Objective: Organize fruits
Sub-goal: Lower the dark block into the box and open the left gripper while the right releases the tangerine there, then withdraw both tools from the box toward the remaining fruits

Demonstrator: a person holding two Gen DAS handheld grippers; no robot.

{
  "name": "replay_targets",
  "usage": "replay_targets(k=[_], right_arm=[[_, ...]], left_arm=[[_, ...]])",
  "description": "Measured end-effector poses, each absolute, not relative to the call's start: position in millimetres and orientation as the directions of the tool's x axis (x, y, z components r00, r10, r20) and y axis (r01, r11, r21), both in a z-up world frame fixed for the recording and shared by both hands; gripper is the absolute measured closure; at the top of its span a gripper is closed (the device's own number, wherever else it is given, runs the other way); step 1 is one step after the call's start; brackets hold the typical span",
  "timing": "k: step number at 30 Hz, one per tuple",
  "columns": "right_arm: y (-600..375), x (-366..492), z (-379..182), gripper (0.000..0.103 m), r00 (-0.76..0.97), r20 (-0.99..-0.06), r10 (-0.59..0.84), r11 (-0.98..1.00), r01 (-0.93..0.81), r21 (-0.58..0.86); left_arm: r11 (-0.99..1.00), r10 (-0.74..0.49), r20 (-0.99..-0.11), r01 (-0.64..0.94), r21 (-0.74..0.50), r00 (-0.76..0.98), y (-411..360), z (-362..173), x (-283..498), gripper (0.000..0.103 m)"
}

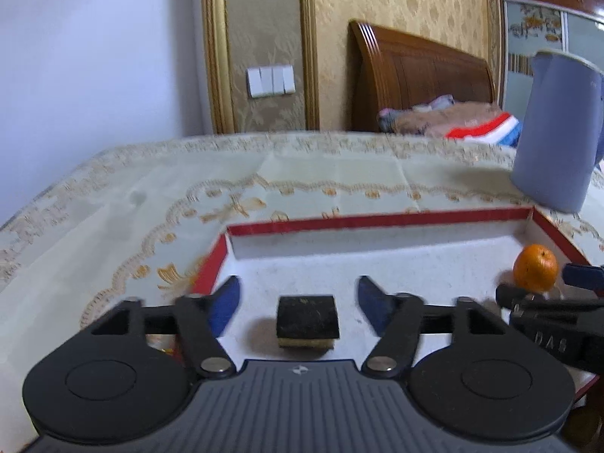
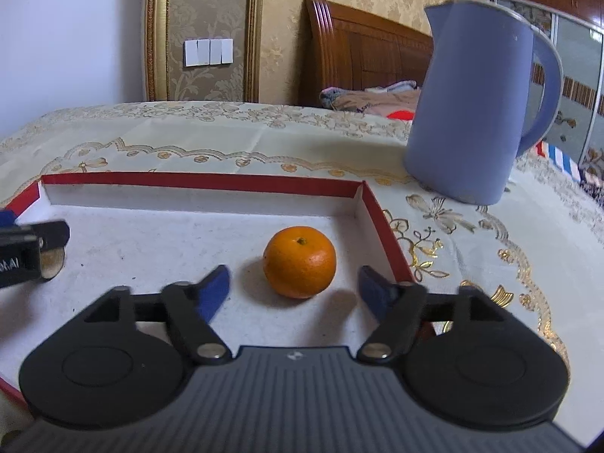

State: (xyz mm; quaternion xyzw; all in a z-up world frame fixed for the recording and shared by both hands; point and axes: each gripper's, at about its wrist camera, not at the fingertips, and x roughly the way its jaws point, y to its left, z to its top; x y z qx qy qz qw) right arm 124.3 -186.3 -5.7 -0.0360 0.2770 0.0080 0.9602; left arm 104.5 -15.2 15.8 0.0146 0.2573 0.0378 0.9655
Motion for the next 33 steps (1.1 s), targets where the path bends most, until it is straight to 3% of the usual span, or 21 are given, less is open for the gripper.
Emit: replay_targets(k=[3,8,19,33], right_arm=[[-184,122,-5,0.012,0.854,-0.52,-0.013,0.996,-0.034,-0.081],[-185,119,-3,0.0,0.864,-0.504,-0.014,0.996,-0.031,-0.08],[-197,99,3,0.0,0.886,-0.463,0.015,1.0,-0.021,-0.008],[-217,37,15,0.0,0.932,-0.356,0.064,0.997,-0.041,0.071]], left_arm=[[0.996,0.091,-0.461,-0.07,0.064,0.883,-18,19,100,0.027],[0.997,0.067,-0.496,-0.035,0.074,0.866,-21,16,103,0.026],[0.997,0.071,-0.412,-0.055,0.051,0.909,-6,23,73,0.026],[0.999,0.019,-0.459,-0.034,-0.025,0.888,32,17,24,0.026]])
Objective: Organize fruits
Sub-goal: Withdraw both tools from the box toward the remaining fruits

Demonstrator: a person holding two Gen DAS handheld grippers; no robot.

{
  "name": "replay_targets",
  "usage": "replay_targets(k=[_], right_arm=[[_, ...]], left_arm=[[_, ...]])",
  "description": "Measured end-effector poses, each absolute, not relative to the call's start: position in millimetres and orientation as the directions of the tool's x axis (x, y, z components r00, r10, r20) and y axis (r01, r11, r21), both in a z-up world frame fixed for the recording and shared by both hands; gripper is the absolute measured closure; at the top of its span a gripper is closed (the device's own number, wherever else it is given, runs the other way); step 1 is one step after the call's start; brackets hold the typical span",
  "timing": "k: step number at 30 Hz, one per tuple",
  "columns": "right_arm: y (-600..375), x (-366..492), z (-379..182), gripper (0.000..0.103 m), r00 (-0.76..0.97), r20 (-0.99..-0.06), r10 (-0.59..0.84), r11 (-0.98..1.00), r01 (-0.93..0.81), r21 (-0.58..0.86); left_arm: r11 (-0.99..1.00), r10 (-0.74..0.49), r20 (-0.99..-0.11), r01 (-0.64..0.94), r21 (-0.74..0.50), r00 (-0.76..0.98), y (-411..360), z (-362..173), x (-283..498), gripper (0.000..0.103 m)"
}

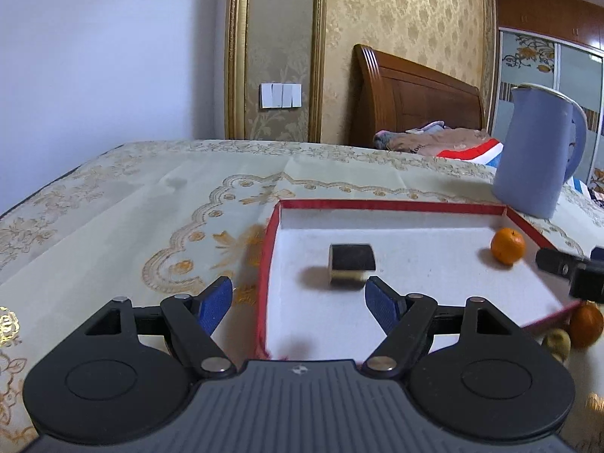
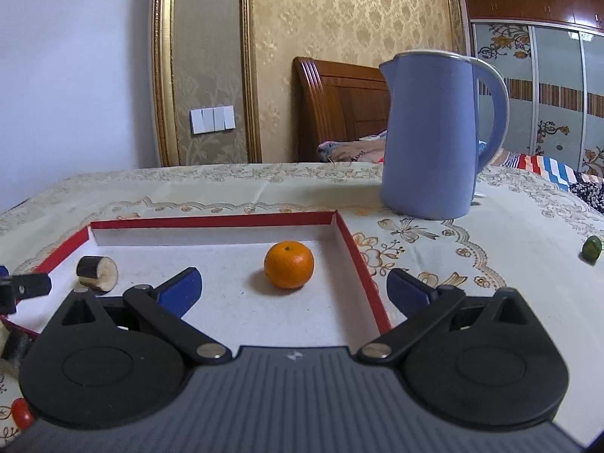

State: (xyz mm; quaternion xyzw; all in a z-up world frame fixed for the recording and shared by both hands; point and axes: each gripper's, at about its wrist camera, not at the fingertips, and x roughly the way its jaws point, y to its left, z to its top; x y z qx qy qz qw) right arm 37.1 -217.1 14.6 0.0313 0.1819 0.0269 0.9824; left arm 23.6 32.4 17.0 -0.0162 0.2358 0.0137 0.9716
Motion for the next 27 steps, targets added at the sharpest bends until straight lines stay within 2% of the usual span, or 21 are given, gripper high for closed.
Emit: replay_targets(k=[3,5,7,16,18,22,27], right_arm=[[-217,30,15,0.0,0.938,-0.34,0.065,0.997,-0.046,0.066],[-217,28,16,0.0,0.943,-0.326,0.064,0.997,-0.046,0.064],[-217,29,16,0.0,0.942,-0.33,0.061,0.997,-0.043,0.061],[-227,20,16,0.0,0.946,-0.322,0.034,0.996,-0.006,0.086],[-228,15,16,0.0,0.946,-0.323,0.032,0.997,-0.009,0.074],[-233,0,13,0.0,0.942,-0.336,0.027,0.999,-0.012,0.046],[-262,-9,7,0.0,0.934,-0.351,0.058,0.985,0.004,0.174]], left_arm=[[1.0,-0.015,-0.459,0.007,-0.02,0.888,38,6,6,0.026],[0.994,-0.064,-0.432,0.021,-0.103,0.9,52,8,-3,0.025],[0.987,-0.077,-0.415,0.01,-0.16,0.907,61,9,-6,0.018],[0.995,-0.085,-0.415,0.055,-0.085,0.906,46,10,-17,0.017],[0.994,-0.084,-0.432,0.047,-0.097,0.898,48,9,-16,0.017],[0.99,-0.136,-0.528,0.09,-0.111,0.838,46,3,-7,0.017],[0.99,-0.13,-0.578,0.14,-0.028,0.805,29,-4,-3,0.017]])
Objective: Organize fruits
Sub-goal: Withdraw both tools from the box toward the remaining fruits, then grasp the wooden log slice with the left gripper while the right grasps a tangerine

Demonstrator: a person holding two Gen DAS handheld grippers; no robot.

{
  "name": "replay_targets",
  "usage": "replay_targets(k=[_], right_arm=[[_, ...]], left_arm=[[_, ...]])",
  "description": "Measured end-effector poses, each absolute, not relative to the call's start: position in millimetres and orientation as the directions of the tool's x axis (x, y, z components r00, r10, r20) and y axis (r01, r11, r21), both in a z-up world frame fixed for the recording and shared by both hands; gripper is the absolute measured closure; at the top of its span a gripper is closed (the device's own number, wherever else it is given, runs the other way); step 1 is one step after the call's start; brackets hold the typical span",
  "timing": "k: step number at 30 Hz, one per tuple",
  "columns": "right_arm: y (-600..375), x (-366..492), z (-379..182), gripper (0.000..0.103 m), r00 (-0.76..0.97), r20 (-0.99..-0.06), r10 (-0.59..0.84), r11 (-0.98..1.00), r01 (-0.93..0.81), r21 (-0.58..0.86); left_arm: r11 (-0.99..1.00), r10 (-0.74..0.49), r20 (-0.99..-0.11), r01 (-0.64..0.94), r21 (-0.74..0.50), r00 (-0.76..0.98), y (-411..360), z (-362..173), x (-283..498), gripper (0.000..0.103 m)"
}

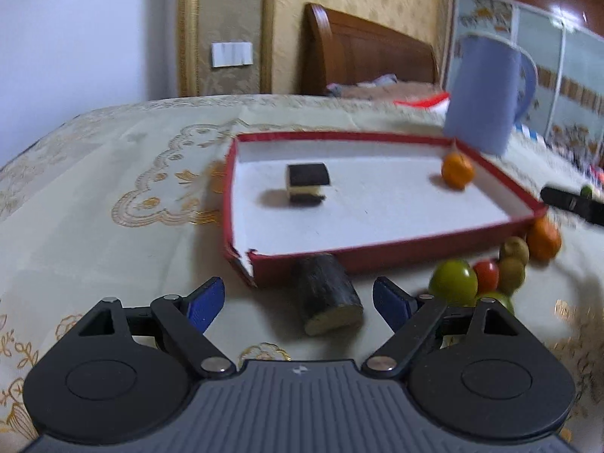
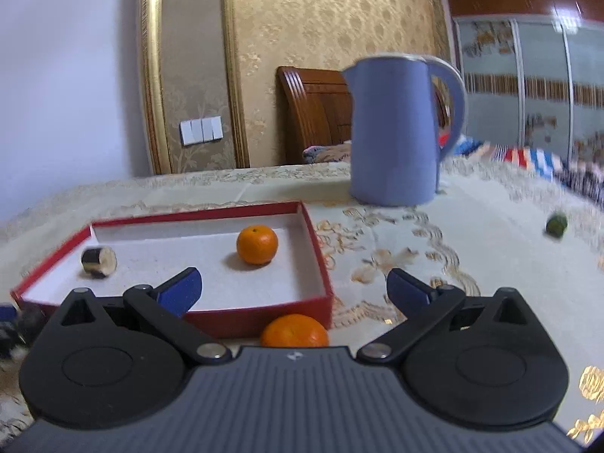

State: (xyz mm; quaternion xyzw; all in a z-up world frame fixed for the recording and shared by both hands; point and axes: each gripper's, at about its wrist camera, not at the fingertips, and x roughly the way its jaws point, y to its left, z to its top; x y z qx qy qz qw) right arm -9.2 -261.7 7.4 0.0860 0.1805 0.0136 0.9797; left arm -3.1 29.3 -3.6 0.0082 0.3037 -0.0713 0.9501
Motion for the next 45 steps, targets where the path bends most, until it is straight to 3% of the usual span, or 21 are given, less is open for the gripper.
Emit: replay_targets(k=[5,9,14,17,21,25,30,34,39,45], right_arm=[[-280,-11,4,0.0,0.919,-0.388,0.065,0.977,0.02,0.212],[-276,-19,4,0.0,0.911,-0.413,0.004,0.997,0.026,0.067],[-270,-21,3,0.001,0.905,-0.426,0.02,1.0,-0.02,0.005],[-266,-11,0,0.012,0.88,-0.475,0.021,0.999,-0.035,-0.022],[-262,0,-5,0.016,0.842,-0.538,0.036,0.998,-0.055,-0.019],[-259,8,-4,0.019,0.837,-0.545,0.048,0.998,-0.06,-0.004],[-255,16,-10,0.034,0.806,-0.588,0.067,0.997,-0.083,0.0],[-254,18,-10,0.036,0.802,-0.592,0.073,0.997,-0.081,0.014],[-244,17,-9,0.06,0.807,-0.585,0.081,0.994,-0.105,-0.007],[-245,16,-8,0.063,0.812,-0.578,0.082,0.995,-0.099,0.003]], left_arm=[[0.991,-0.115,-0.595,0.13,-0.019,0.796,29,-7,-1,0.017],[0.993,-0.112,-0.593,0.114,-0.035,0.797,32,-6,0,0.017],[0.994,-0.108,-0.591,0.093,-0.056,0.799,36,-5,1,0.017],[0.995,-0.097,-0.598,0.083,-0.05,0.796,36,-6,3,0.017],[0.995,-0.095,-0.598,0.083,-0.048,0.796,36,-6,3,0.017],[0.996,-0.085,-0.603,0.08,-0.035,0.793,34,-6,4,0.017],[0.996,-0.084,-0.604,0.08,-0.034,0.793,33,-7,4,0.017],[0.996,-0.084,-0.604,0.08,-0.033,0.793,34,-6,4,0.017],[0.996,-0.086,-0.602,0.079,-0.037,0.794,35,-7,4,0.017],[0.996,-0.087,-0.601,0.08,-0.04,0.795,36,-7,4,0.017]])
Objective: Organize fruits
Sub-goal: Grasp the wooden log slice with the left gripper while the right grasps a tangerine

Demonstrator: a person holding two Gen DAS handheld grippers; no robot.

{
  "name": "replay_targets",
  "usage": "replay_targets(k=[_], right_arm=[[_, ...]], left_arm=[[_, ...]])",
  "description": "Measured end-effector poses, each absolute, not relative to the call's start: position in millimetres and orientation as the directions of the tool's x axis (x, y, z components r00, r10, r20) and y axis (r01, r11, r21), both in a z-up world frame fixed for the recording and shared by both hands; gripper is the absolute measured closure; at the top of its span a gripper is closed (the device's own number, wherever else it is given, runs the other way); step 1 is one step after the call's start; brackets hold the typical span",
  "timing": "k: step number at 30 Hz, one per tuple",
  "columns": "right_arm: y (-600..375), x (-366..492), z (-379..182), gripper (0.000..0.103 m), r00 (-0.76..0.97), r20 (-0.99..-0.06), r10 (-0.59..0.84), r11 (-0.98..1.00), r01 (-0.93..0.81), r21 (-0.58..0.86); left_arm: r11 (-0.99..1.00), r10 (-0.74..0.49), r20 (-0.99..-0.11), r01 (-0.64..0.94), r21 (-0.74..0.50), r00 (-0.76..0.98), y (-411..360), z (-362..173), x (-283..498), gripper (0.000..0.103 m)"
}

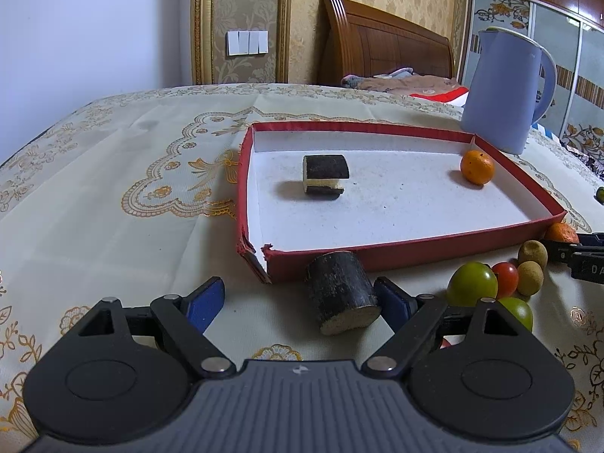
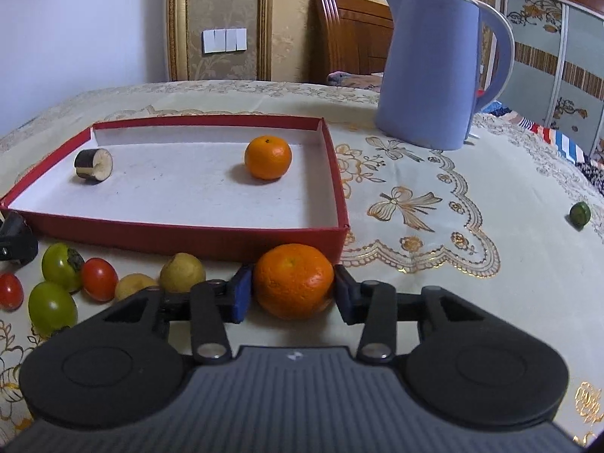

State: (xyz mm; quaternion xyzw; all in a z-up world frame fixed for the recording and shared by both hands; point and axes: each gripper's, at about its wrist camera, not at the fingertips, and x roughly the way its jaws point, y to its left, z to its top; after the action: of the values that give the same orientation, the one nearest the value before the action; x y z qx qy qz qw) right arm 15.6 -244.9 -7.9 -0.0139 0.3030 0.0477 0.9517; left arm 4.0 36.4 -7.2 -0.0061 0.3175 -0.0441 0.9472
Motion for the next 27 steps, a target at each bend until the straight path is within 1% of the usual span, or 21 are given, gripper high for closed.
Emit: replay_targets(k=[6,12,13,15,17,18,19,20,21,22,24,27], right_arm=[[-247,15,-8,0.063,0.814,-0.577,0.076,0.996,-0.089,0.007],[-247,16,-9,0.062,0.812,-0.578,0.082,0.996,-0.087,0.019],[-247,16,-9,0.062,0.811,-0.579,0.082,0.996,-0.086,0.02],[-248,16,-9,0.063,0.811,-0.579,0.083,0.996,-0.086,0.022],[-248,16,-9,0.063,0.811,-0.578,0.085,0.996,-0.086,0.026],[-248,16,-9,0.063,0.812,-0.578,0.085,0.996,-0.085,0.027],[-248,16,-9,0.063,0.811,-0.578,0.085,0.996,-0.086,0.026],[-248,16,-9,0.063,0.811,-0.578,0.084,0.996,-0.086,0.024],[-248,16,-9,0.063,0.811,-0.579,0.082,0.996,-0.085,0.021],[-248,16,-9,0.063,0.811,-0.579,0.08,0.996,-0.085,0.018],[-247,16,-9,0.063,0.812,-0.579,0.078,0.996,-0.086,0.014],[-248,16,-9,0.062,0.812,-0.578,0.082,0.996,-0.088,0.018]], left_arm=[[0.995,-0.098,-0.588,0.077,-0.062,0.803,40,-5,2,0.017],[0.997,-0.083,-0.58,0.07,-0.045,0.811,37,-3,-1,0.018],[0.997,-0.079,-0.573,0.066,-0.044,0.815,37,-3,-2,0.021],[0.998,-0.069,-0.565,0.056,-0.04,0.822,35,-2,-7,0.025],[0.999,-0.047,-0.561,0.052,-0.008,0.827,29,-2,-11,0.027],[0.998,-0.045,-0.557,0.056,0.003,0.829,27,-1,-12,0.033],[0.998,-0.054,-0.559,0.065,0.001,0.828,25,-1,-12,0.041],[0.997,-0.063,-0.567,0.072,-0.007,0.822,24,-2,-12,0.044],[0.997,-0.071,-0.579,0.082,-0.008,0.812,22,-3,-11,0.049],[0.996,-0.067,-0.584,0.086,0.004,0.809,20,-4,-10,0.052],[0.995,-0.065,-0.583,0.093,0.019,0.81,17,-4,-10,0.055],[0.994,-0.088,-0.581,0.109,0.001,0.809,18,-4,-11,0.063]])
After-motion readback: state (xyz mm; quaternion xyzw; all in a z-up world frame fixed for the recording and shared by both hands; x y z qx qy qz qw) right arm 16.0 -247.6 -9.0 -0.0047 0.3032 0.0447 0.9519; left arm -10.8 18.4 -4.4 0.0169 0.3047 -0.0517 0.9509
